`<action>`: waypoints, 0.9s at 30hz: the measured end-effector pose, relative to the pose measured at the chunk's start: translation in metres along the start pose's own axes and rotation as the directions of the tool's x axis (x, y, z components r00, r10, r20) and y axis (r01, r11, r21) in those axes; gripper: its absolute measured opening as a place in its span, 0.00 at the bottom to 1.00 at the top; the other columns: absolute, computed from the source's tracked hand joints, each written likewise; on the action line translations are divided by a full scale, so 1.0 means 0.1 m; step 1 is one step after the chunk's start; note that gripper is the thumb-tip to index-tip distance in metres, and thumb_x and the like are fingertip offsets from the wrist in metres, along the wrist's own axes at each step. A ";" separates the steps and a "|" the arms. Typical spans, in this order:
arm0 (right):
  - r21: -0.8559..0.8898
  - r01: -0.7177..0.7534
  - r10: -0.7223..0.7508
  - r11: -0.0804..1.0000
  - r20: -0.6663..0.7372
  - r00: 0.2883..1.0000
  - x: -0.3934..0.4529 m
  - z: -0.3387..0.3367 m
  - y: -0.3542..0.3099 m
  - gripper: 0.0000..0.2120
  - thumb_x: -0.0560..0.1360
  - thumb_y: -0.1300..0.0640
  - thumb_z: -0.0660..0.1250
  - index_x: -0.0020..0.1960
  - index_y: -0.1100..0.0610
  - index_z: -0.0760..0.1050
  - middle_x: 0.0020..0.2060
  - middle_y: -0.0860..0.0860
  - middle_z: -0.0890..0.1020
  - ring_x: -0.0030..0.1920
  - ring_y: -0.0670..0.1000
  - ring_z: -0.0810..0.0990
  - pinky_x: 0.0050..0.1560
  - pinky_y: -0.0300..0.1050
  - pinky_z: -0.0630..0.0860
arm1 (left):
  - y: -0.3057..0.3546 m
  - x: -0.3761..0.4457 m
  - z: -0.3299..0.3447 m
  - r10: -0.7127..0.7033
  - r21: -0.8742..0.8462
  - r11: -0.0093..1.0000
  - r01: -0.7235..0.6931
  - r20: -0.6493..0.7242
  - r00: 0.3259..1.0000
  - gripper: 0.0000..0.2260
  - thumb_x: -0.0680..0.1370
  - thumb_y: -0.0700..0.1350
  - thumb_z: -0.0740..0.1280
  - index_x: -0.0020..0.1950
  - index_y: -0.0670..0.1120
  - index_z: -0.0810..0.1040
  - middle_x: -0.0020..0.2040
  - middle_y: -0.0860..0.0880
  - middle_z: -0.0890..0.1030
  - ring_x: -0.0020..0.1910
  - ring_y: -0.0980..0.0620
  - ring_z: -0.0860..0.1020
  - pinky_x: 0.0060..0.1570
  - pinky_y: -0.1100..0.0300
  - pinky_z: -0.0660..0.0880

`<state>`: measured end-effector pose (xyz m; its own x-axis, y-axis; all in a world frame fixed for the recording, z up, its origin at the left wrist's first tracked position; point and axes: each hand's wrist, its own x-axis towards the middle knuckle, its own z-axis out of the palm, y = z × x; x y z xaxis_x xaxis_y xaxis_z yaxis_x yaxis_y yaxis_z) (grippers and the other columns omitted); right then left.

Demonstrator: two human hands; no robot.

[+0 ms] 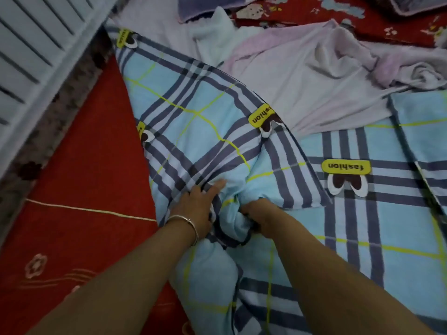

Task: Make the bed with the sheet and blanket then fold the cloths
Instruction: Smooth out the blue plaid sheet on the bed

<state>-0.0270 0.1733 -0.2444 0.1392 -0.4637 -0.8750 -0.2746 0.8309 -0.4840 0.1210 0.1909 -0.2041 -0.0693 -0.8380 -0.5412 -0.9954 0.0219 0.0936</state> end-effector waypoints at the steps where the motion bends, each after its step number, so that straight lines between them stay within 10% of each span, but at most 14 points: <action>1: 0.005 -0.013 0.012 1.000 0.024 1.000 -0.02 0.13 0.01 0.09 0.79 0.61 0.61 0.39 0.56 0.70 0.33 0.53 0.72 0.31 0.50 0.70 0.27 0.40 0.68 | -0.12 -0.06 -0.01 -0.013 -0.001 1.000 0.013 0.006 1.000 0.41 0.73 0.41 0.65 0.75 0.64 0.44 0.65 0.40 0.65 0.61 0.39 0.71 0.56 0.47 0.75; 6: 0.076 -0.057 0.052 0.995 0.070 0.996 -0.01 0.61 0.04 0.03 0.79 0.61 0.60 0.51 0.59 0.72 0.34 0.54 0.71 0.33 0.51 0.70 0.38 0.46 0.72 | -0.44 -0.24 -0.09 -0.119 -0.110 0.986 0.124 0.052 0.992 0.35 0.72 0.46 0.64 0.74 0.61 0.51 0.66 0.40 0.62 0.67 0.38 0.63 0.63 0.44 0.70; 11: 0.016 -0.093 0.089 0.996 0.183 0.979 -0.06 0.99 -0.05 0.11 0.80 0.64 0.56 0.39 0.59 0.69 0.33 0.55 0.69 0.32 0.51 0.68 0.30 0.43 0.66 | -0.45 -0.21 -0.11 -0.239 -0.113 0.969 0.220 -0.195 0.951 0.38 0.73 0.58 0.65 0.76 0.59 0.45 0.72 0.42 0.59 0.71 0.39 0.59 0.67 0.42 0.63; 15: -0.089 -0.085 0.104 0.992 0.245 0.964 -0.07 1.35 -0.06 0.15 0.80 0.59 0.59 0.66 0.62 0.69 0.35 0.53 0.70 0.38 0.52 0.71 0.36 0.43 0.71 | -0.78 -0.27 -0.11 -0.300 0.039 0.951 0.307 -0.127 0.945 0.38 0.76 0.46 0.65 0.77 0.55 0.42 0.71 0.40 0.57 0.66 0.36 0.63 0.61 0.43 0.70; 21: -0.575 -0.086 0.366 0.814 0.393 0.844 -0.15 1.51 -0.32 0.26 0.79 0.44 0.59 0.63 0.67 0.70 0.44 0.60 0.80 0.39 0.57 0.78 0.43 0.48 0.77 | -1.35 -0.52 0.07 -0.447 -0.063 0.893 0.445 -0.026 0.894 0.38 0.76 0.45 0.67 0.77 0.52 0.46 0.72 0.40 0.54 0.68 0.34 0.62 0.62 0.45 0.69; 24: -0.489 0.111 -0.020 0.865 0.189 0.982 -0.05 1.29 -0.60 0.14 0.78 0.52 0.64 0.42 0.63 0.75 0.32 0.55 0.77 0.31 0.54 0.77 0.37 0.47 0.77 | -1.61 -0.65 0.22 -0.523 -0.139 0.842 0.522 0.028 0.852 0.39 0.75 0.45 0.68 0.77 0.51 0.44 0.73 0.38 0.53 0.68 0.32 0.61 0.64 0.45 0.67; 27: -0.801 0.170 -0.403 0.574 -0.096 0.910 0.11 1.10 -0.77 0.26 0.74 0.45 0.67 0.62 0.64 0.71 0.56 0.58 0.78 0.60 0.59 0.76 0.63 0.51 0.72 | -1.85 -0.80 0.37 -0.599 -0.183 0.775 0.605 0.091 0.795 0.41 0.75 0.48 0.68 0.77 0.50 0.41 0.74 0.37 0.51 0.69 0.31 0.60 0.67 0.45 0.64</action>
<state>0.1003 0.1378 -0.2180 0.1457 -0.7865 -0.6001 -0.8960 0.1522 -0.4170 0.3082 0.2744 -0.2093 0.5355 -0.6297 -0.5628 -0.8010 -0.5898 -0.1022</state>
